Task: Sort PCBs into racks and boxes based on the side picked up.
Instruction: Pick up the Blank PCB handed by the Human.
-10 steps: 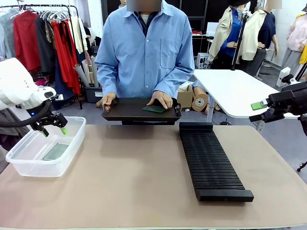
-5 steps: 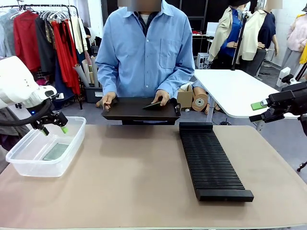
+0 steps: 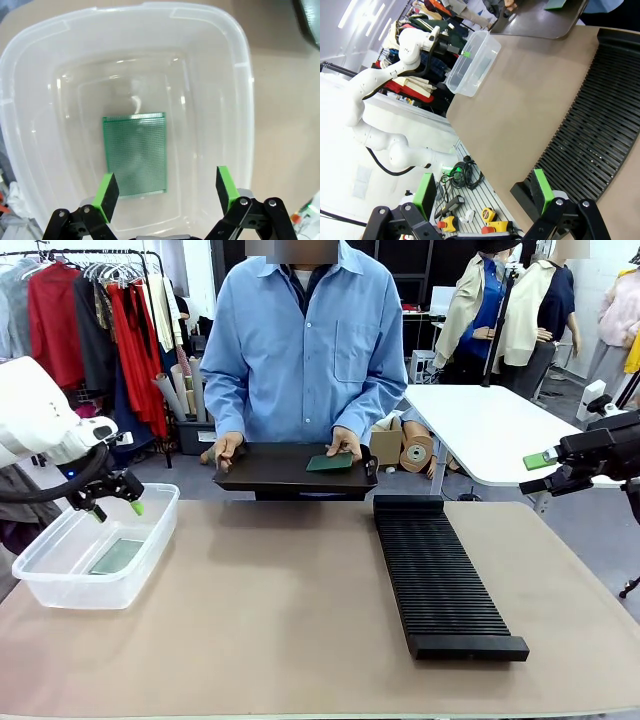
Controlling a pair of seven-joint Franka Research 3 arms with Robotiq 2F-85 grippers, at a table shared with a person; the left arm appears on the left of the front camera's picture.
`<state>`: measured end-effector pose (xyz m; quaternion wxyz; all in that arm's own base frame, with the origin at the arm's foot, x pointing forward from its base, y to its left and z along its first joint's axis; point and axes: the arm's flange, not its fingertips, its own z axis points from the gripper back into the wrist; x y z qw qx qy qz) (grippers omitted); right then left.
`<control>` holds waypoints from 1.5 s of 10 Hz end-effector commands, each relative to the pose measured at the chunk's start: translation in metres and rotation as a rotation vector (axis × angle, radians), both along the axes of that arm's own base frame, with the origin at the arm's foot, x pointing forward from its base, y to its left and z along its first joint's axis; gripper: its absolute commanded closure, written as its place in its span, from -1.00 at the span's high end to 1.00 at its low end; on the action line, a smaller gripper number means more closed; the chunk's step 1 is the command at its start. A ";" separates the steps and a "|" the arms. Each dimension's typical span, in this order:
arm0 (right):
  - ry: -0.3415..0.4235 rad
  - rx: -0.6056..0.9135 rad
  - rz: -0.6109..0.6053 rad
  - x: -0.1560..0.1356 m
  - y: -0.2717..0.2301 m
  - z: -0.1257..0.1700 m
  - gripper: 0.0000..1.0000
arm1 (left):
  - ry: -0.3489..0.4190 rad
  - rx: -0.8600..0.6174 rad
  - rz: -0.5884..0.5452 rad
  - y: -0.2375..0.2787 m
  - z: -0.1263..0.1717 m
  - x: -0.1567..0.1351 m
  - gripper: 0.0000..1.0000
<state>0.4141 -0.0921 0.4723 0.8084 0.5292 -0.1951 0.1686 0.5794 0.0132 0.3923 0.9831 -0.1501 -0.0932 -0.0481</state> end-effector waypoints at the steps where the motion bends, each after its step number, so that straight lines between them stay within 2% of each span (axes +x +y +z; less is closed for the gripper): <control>1: 0.002 0.008 -0.002 0.001 0.002 0.002 1.00 | -0.010 -0.272 -0.035 0.013 0.018 -0.005 1.00; 5: 0.002 0.008 -0.002 0.001 0.002 0.002 1.00 | 0.007 -0.822 -0.107 0.050 0.036 -0.002 1.00; 6: 0.002 0.008 -0.002 0.001 0.002 0.002 1.00 | 0.008 -0.912 -0.132 0.052 0.035 -0.001 1.00; 8: 0.002 0.008 -0.002 0.001 0.002 0.002 1.00 | -0.029 -1.145 -0.234 0.055 0.034 0.004 1.00; 12: 0.002 0.008 -0.002 0.001 0.002 0.002 1.00 | -0.050 -1.084 -0.231 0.045 0.027 0.005 1.00; 15: 0.002 0.008 -0.002 0.001 0.002 0.002 1.00 | -0.025 -1.115 -0.220 0.045 0.023 0.005 1.00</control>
